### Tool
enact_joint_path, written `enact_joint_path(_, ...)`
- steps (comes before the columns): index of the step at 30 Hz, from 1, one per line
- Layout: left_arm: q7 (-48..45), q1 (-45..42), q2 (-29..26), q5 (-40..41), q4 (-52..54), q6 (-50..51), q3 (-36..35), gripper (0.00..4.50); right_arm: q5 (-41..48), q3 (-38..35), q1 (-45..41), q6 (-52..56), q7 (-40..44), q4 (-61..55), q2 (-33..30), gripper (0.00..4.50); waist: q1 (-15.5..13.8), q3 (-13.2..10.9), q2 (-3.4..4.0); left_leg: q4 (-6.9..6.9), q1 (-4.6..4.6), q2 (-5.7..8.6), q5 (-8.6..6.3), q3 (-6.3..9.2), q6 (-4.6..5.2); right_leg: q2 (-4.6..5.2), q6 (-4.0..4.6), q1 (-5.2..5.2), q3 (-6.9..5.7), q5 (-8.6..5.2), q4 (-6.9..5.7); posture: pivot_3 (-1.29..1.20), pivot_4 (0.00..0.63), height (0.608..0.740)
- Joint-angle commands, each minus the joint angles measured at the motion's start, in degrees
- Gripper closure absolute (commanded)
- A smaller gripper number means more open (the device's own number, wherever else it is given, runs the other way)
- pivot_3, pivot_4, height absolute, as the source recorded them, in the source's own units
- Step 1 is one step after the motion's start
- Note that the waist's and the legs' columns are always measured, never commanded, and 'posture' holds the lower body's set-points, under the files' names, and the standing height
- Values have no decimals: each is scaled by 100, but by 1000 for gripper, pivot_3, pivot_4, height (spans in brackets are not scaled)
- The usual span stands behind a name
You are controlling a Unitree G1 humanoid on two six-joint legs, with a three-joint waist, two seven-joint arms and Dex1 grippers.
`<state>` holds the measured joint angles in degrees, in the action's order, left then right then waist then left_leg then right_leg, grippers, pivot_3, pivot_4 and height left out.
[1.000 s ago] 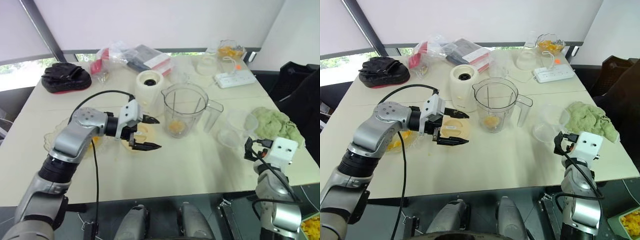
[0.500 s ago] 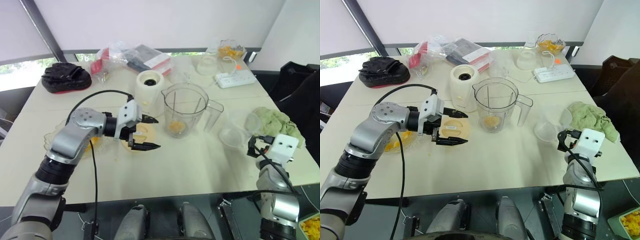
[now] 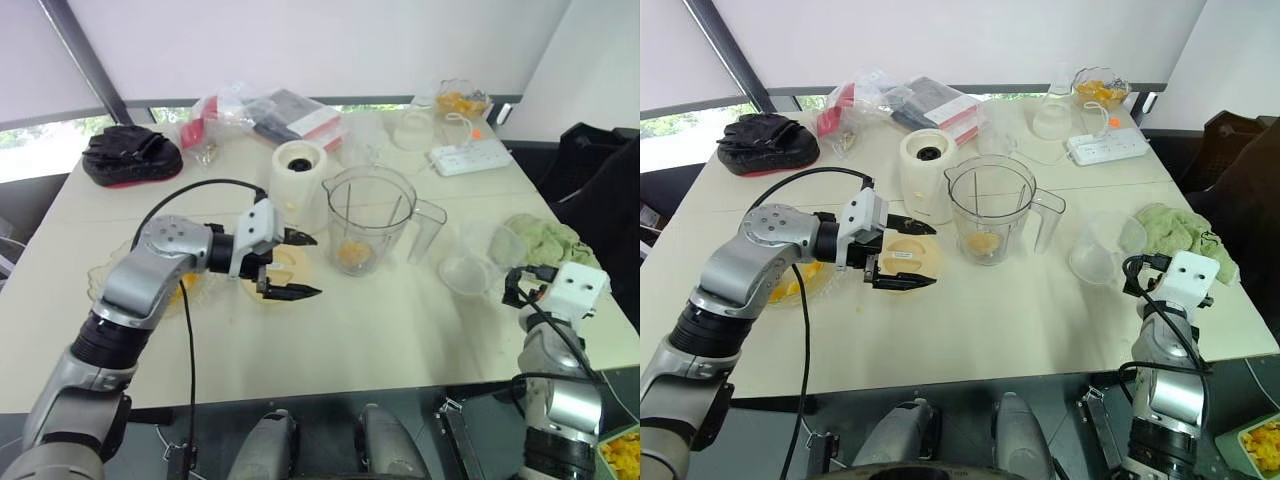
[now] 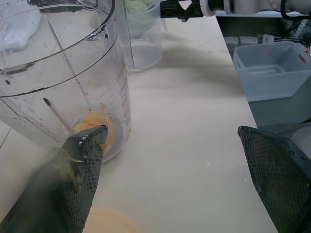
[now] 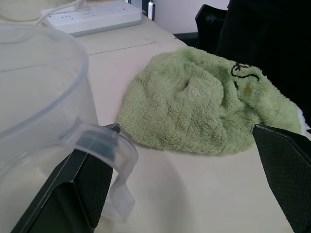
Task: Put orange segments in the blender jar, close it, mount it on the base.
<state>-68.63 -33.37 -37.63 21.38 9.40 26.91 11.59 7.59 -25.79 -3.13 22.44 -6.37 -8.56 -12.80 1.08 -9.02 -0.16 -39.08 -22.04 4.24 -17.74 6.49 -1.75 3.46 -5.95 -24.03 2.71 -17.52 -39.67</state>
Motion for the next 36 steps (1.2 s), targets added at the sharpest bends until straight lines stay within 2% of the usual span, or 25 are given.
enact_joint_path(1, -10, -72, -41, -13, 110, -95, -66, 32, -1, -98, -150, -205, 2, 52, -138, 0, 1, 0, 0, 0, 0, 0, 0, 0, 0, 0, 0, 0, 0, 0, 0, 0, 150, 740)
enact_joint_path(6, 2, -60, -59, -29, 132, -101, -76, 32, -6, -47, -324, -313, -6, 295, -169, 0, 6, -1, 1, 1, 0, 0, 0, 0, 0, 0, 0, 0, 1, 0, 0, 0, 150, 740)
enact_joint_path(7, 3, -57, -64, -32, 137, -101, -80, 0, -7, -38, -339, -336, -2, 329, -169, 559, 6, -1, 1, 1, 0, -1, 0, -1, 0, -1, 0, 0, 1, 0, 0, 0, 150, 740)
enact_joint_path(9, 9, -50, -75, -36, 148, -101, -90, 0, -8, -25, -362, -368, 3, 375, -165, 1325, 4, -1, 1, 1, 0, -1, 0, -1, 0, 0, 0, 0, 1, 0, 0, 0, 150, 740)
enact_joint_path(11, 12, -42, -88, -33, 154, -99, -104, 0, -10, -3, -376, -388, 1, 397, -155, 2500, 2, -1, 2, 1, 0, 0, 0, -1, 1, 0, 0, 0, 1, 0, 1, 0, 150, 740)
enact_joint_path(14, 18, -21, -109, -26, 181, -91, -116, 0, -14, 38, -382, -439, 12, 433, -150, 3962, -2, -2, 2, 1, 0, 0, -1, -1, 1, 0, 0, 0, 1, 0, 1, 0, 150, 740)
enact_joint_path(25, 16, -55, -136, -63, 94, -189, -104, 0, -42, 168, -380, -719, 29, 547, -131, 3962, 5, -2, 2, 3, 1, -2, -1, 0, 1, -1, 0, 3, 0, 0, 6, 0, 150, 740)
enact_joint_path(27, 20, -58, -130, -73, 83, -203, -101, 0, -58, 183, -388, -762, 15, 559, -134, 4490, 4, -2, 2, 3, 1, -1, -1, 0, 1, -1, 0, 3, 0, 0, 6, 0, 150, 740)
enact_joint_path(31, 41, -33, -115, -94, 76, -207, -108, 0, -90, 221, -406, -866, -1, 563, -158, 4490, -24, -3, 2, 3, 8, -1, -1, 5, 1, 0, 0, 17, -3, 0, 12, 0, 150, 740)
enact_joint_path(36, 158, 114, -138, -140, 94, -179, -147, 0, -176, 296, -559, -1059, 94, 239, -385, 4490, -8, -10, 11, 16, 60, -1, -7, 3, 12, 0, -1, 74, -3, -1, 41, 0, 150, 740)
